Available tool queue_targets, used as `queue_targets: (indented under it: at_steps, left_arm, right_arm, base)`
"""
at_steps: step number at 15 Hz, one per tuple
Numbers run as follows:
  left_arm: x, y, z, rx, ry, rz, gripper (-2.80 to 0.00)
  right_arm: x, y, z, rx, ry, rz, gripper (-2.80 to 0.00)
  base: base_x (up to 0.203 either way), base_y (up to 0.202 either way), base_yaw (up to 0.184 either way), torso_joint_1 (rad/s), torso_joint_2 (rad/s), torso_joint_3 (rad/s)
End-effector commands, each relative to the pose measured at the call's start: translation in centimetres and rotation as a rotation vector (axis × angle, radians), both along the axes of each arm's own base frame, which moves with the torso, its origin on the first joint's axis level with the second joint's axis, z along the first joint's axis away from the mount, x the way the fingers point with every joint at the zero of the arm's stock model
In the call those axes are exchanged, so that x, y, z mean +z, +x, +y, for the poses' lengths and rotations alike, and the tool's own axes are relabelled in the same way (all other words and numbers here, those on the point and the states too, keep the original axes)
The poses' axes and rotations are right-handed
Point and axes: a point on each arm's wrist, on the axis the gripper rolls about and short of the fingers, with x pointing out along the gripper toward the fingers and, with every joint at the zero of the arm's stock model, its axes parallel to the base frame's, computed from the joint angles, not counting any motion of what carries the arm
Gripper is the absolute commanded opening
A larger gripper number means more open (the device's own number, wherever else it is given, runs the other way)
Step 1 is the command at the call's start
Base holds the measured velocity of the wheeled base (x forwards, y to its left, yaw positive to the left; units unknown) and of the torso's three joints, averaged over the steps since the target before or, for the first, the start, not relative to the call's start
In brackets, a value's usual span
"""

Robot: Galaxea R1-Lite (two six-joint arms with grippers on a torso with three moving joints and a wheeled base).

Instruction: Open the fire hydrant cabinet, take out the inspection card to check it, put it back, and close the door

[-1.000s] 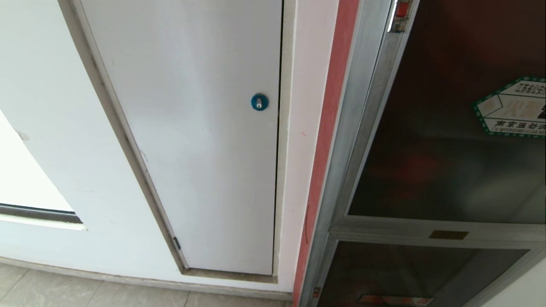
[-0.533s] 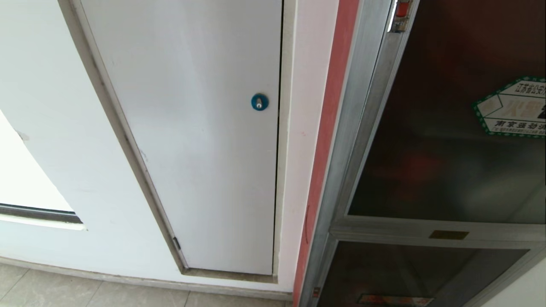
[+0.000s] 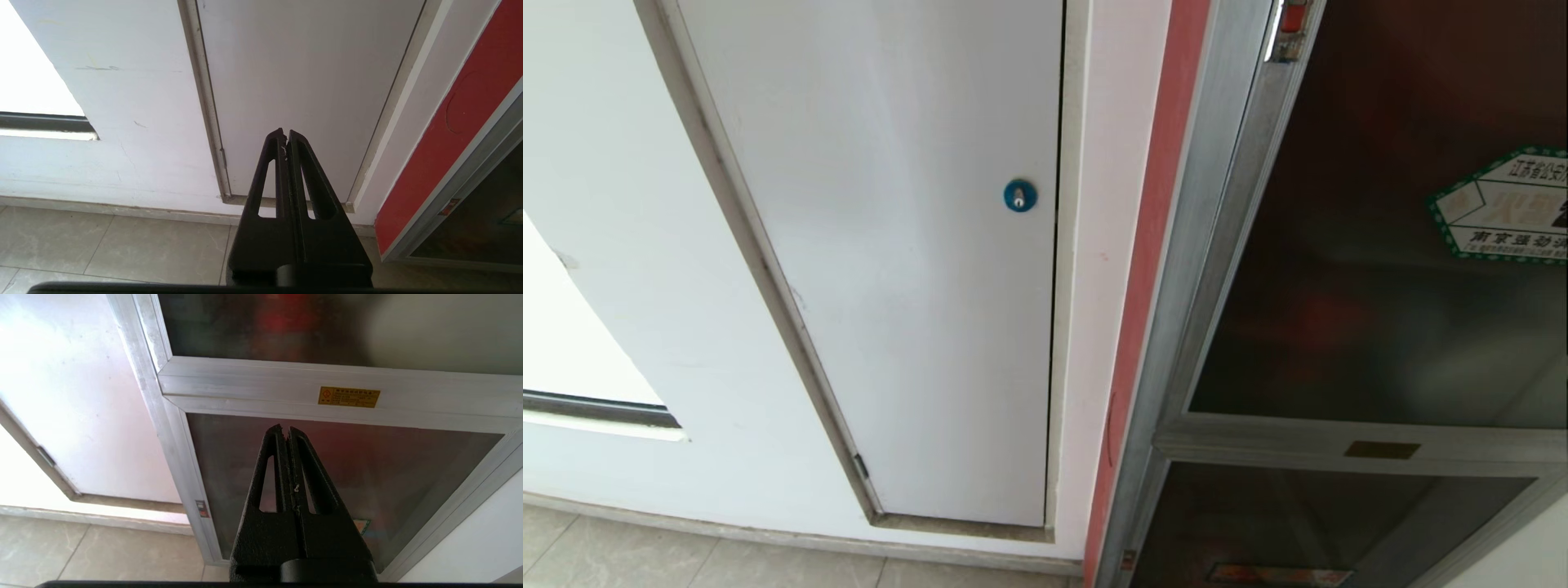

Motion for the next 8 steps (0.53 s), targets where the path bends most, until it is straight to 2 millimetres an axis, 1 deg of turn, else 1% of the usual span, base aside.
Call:
queue_targets:
  at_steps: [1, 7, 8]
  left_arm:
    - [0.01, 0.00, 0.00, 0.000, 0.000, -0.001, -2.80]
    - [-0.02, 0.01, 0.00, 0.000, 0.000, 0.001, -2.80]
    - [0.01, 0.00, 0.00, 0.000, 0.000, -0.001, -2.80]
  right_arm:
    - [0.01, 0.01, 0.00, 0.000, 0.000, 0.001, -2.80]
    - [0.02, 0.01, 0.00, 0.000, 0.003, 0.000, -2.80]
    - [0.35, -0.08, 0.00, 0.000, 0.001, -0.012, -2.80]
  base:
    - [0.000, 0.000, 0.000, 0.000, 0.00, 0.000]
    - [0.000, 0.000, 0.000, 0.000, 0.00, 0.000]
    - [0.000, 0.000, 0.000, 0.000, 0.00, 0.000]
